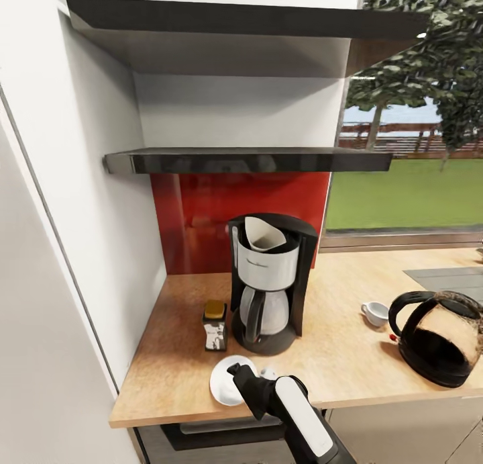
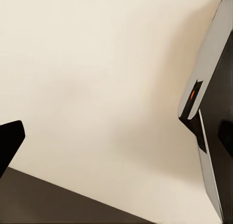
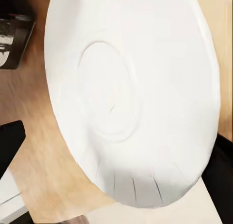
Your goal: Set up a coffee station on the kitchen countertop: keep the coffee maker on the countertop, move the bottle of coffee from the kitchen shelf to the counter next to the coffee maker, place a paper coffee filter on top of the coffee maker, put the saucer next to the coffee maker with the coffee cup on the saucer, and place the electric kettle next to the coffee maker.
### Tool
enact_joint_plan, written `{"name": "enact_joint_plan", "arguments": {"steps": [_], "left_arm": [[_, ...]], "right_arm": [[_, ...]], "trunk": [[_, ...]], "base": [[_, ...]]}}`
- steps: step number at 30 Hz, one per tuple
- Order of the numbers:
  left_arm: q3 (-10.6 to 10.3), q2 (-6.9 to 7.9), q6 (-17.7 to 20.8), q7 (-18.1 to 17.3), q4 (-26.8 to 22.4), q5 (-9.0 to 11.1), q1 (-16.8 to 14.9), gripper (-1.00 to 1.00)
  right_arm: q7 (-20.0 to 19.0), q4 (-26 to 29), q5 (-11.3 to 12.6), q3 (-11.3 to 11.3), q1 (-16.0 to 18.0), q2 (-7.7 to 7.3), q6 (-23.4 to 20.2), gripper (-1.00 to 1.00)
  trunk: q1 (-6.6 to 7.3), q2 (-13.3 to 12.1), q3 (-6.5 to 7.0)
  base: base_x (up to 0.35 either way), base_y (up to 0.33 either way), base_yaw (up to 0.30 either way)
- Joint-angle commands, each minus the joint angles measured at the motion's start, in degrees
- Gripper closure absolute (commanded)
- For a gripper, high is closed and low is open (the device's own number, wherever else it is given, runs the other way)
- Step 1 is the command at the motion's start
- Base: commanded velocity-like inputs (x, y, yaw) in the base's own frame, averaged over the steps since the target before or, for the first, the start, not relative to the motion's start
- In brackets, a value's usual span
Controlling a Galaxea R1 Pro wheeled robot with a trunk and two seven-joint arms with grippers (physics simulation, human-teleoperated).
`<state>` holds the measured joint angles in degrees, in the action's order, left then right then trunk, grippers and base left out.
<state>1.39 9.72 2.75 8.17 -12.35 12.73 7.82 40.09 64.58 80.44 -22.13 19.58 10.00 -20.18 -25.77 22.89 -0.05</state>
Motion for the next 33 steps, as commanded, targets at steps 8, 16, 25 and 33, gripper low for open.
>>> {"name": "enact_joint_plan", "arguments": {"steps": [8, 16, 25, 33], "left_arm": [[0.02, -0.03, 0.58, 0.04, -0.26, 0.36, 0.12, -1.0], [0.27, 0.12, 0.59, 0.13, -0.22, 0.36, 0.12, -1.0], [0.3, -0.03, 0.59, 0.18, -0.23, 0.36, 0.09, -1.0], [0.46, -0.12, 0.51, 0.26, -0.3, 0.38, 0.11, -1.0]], "right_arm": [[0.42, 0.02, 0.12, -0.02, 0.01, 0.0, -0.26, -1.0], [0.42, 0.02, 0.15, -0.01, 0.0, 0.0, -0.24, -1.0], [0.42, 0.0, 0.09, -0.02, -0.02, 0.0, -0.28, -1.0], [0.34, -0.12, 0.01, -0.15, 0.0, 0.0, -0.29, -1.0]], "trunk": [[-0.01, 0.03, -0.02], [-0.01, 0.03, -0.02], [-0.01, 0.03, -0.02], [-0.01, 0.03, -0.02]], "base": [[-0.197, -0.154, 0.0], [-0.09, -0.272, 0.0], [-0.151, -0.269, 0.0], [-0.199, -0.239, 0.0]]}}
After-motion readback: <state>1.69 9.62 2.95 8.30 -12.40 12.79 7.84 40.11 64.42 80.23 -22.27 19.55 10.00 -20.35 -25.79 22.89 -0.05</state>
